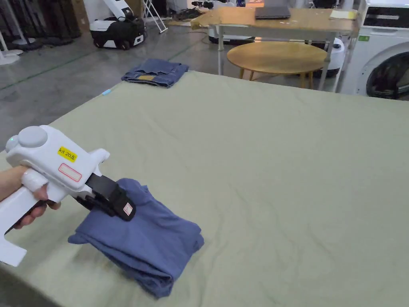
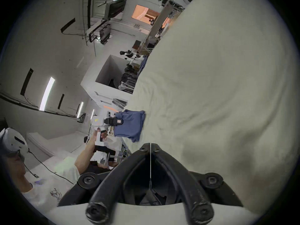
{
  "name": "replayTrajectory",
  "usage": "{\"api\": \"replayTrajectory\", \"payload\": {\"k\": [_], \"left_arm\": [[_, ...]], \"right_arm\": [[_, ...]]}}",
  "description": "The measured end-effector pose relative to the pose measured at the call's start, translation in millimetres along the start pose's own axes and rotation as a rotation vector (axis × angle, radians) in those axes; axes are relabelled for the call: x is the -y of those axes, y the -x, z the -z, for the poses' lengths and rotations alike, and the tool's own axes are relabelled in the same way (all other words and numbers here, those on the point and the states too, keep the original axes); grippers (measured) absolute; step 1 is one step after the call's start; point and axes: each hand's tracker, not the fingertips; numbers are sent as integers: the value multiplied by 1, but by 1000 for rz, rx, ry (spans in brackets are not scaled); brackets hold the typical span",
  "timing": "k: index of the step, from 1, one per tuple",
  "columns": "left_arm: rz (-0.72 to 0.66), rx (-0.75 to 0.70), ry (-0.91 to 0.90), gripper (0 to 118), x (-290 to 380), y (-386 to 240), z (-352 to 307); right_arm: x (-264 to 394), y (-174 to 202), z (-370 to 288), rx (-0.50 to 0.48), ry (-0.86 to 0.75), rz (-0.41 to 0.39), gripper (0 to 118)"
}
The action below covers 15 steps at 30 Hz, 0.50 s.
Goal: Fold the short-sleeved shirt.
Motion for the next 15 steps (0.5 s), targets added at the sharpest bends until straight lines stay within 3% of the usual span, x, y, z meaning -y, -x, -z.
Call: {"api": "replayTrajectory", "payload": {"k": [6,9,10,12,13,15], "left_arm": [[-104,-28,22,30,-23,49,-5],[-82,-67,16,30,-27,54,-2],[-66,-91,2,40,-27,54,-1],[-62,-118,-29,94,-27,53,-2],[-66,-119,-62,111,-27,53,-5],[-74,-125,-120,111,-27,48,-13]], "right_arm": [[-2,-6,-2,55,-21,14,0],[-5,-8,-5,70,-26,21,0],[-5,-8,-5,74,-27,23,0],[-10,-13,-8,74,-28,29,0],[-11,-13,-9,76,-29,30,0],[-13,-14,-12,74,-37,31,0]]}}
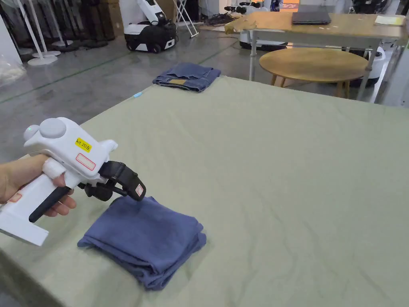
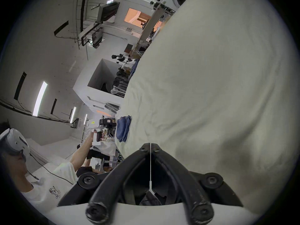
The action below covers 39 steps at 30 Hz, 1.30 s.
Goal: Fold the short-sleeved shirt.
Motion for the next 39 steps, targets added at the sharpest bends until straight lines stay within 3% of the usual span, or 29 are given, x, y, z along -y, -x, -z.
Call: {"api": "replayTrajectory", "payload": {"k": [6,8,9,10,16,18,22,24,25,31,35,39], "left_arm": [[17,-20,-19,108,6,-28,-20],[81,28,-47,76,13,-54,-23],[109,68,-71,47,19,-68,-23],[106,95,-84,1,26,-80,-22],[240,256,-229,0,70,-192,8],[145,248,-289,0,88,-241,22],[111,311,-557,0,133,-349,32],[184,190,-734,0,152,-402,31],[224,110,-796,0,159,-425,31],[370,-175,-1052,0,184,-497,37],[323,-131,-1073,0,199,-510,27],[366,-108,-1061,0,213,-518,27]], "right_arm": [[-3,5,-17,-30,-29,-18,0],[-5,11,-28,-39,-51,-37,0],[-6,14,-34,-41,-64,-50,0],[-9,18,-40,-45,-76,-66,0],[-17,38,-86,-12,-178,-193,0],[-17,55,-97,75,-249,-261,0],[-11,110,-101,527,-526,-560,0],[-8,133,-96,736,-654,-668,0],[-8,137,-93,774,-705,-694,0],[4,176,-98,846,-966,-826,0],[9,193,-104,865,-991,-865,0],[15,199,-114,798,-1024,-876,0]]}}
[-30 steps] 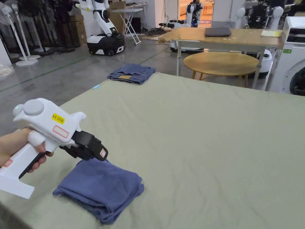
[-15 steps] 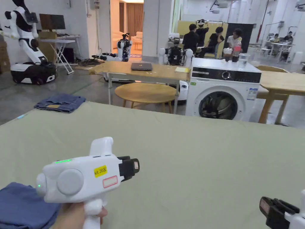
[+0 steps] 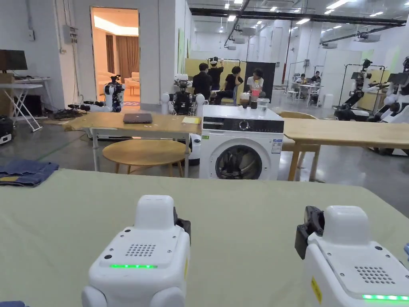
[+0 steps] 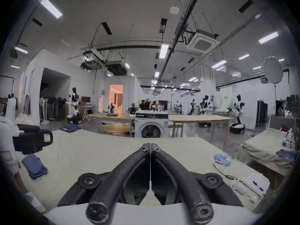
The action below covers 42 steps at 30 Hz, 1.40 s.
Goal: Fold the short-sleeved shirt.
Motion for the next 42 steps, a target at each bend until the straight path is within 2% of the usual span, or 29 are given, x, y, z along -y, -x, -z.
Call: {"api": "replayTrajectory", "payload": {"k": [3,15,16,17,18,19,20,21,22,23,24,42], "left_arm": [[19,3,-12,0,-2,-3,-5],[68,-5,-25,0,-6,-7,-3],[60,-24,-19,0,-6,-6,0],[57,-29,-19,0,-5,-5,1],[53,-42,-22,4,-5,-3,1],[54,-49,-21,29,-5,0,2],[51,-58,-15,57,-5,1,4],[52,-59,-10,89,-5,3,6],[54,-62,-5,114,-4,4,8],[54,-70,-3,117,-4,7,5],[57,-75,-45,117,-5,7,4],[78,-101,-42,117,-9,11,-1]], "right_arm": [[-2,2,-2,0,0,-52,0],[5,1,2,-18,39,-17,0],[6,1,3,-14,42,-24,4],[6,0,3,-15,43,-26,17],[6,0,4,-11,43,-28,41],[5,0,5,0,48,-27,88],[6,-1,7,6,52,-22,114],[6,-1,4,11,44,-28,118],[6,0,4,31,1,0,118],[5,0,5,50,10,-4,118],[4,-1,6,40,14,-5,118],[4,1,3,29,32,-28,118]]}}
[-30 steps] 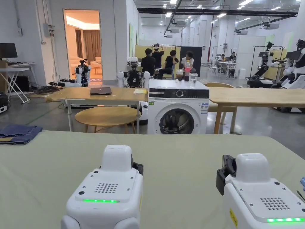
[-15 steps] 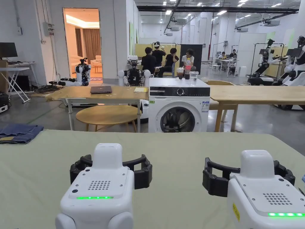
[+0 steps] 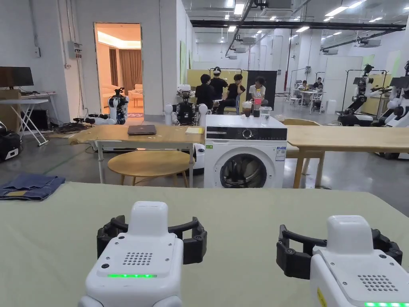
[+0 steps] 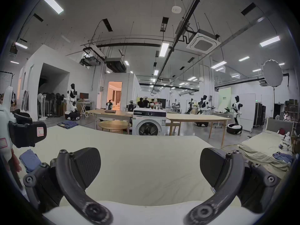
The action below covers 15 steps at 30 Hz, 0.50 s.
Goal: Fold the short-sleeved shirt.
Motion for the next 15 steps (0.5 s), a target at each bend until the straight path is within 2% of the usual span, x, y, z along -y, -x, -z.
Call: {"api": "replayTrajectory", "payload": {"k": [7,11,15], "left_arm": [[44,0,-37,117,0,-1,0],[4,112,5,117,-3,4,0],[22,116,0,117,-2,6,0]], "right_arm": [[1,-2,1,-7,12,1,118],[0,-1,2,-18,17,1,118],[-1,-1,3,-19,18,-3,118]]}}
